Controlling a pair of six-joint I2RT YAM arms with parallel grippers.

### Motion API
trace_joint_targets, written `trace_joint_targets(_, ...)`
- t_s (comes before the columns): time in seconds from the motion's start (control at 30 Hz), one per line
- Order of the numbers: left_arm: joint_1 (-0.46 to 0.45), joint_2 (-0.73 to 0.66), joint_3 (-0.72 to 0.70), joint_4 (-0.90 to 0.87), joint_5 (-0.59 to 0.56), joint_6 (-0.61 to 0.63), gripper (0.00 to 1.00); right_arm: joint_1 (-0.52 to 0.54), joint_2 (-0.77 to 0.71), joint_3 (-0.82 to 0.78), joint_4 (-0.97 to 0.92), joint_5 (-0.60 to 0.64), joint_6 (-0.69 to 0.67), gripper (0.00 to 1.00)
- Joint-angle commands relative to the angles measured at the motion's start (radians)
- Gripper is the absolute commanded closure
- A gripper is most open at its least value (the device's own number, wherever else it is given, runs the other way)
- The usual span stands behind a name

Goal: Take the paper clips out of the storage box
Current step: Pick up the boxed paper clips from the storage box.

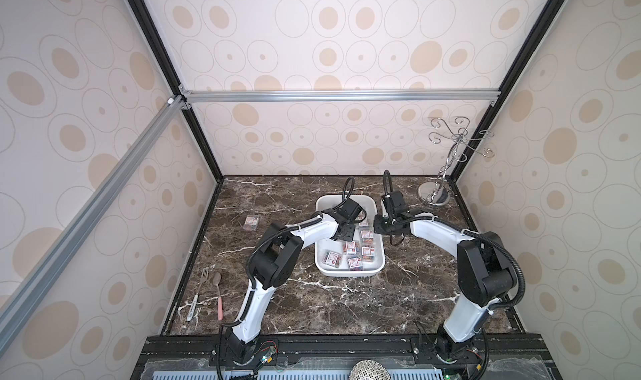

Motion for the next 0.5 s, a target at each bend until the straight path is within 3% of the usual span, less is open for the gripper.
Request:
trace_joint_targets(0.0,-0.003,-0.024,-0.006,-0.034,0.002,0.009,0.35,-0.002,-0.024,-0.022,-0.065,0.010,0.006,1.00)
trace_joint_targets(0.47,-0.004,-0.039,-0.036,-0.009,0.024,0.007,0.41,-0.002,-0.016,-0.030,-0.056,0.002,0.012,1.00)
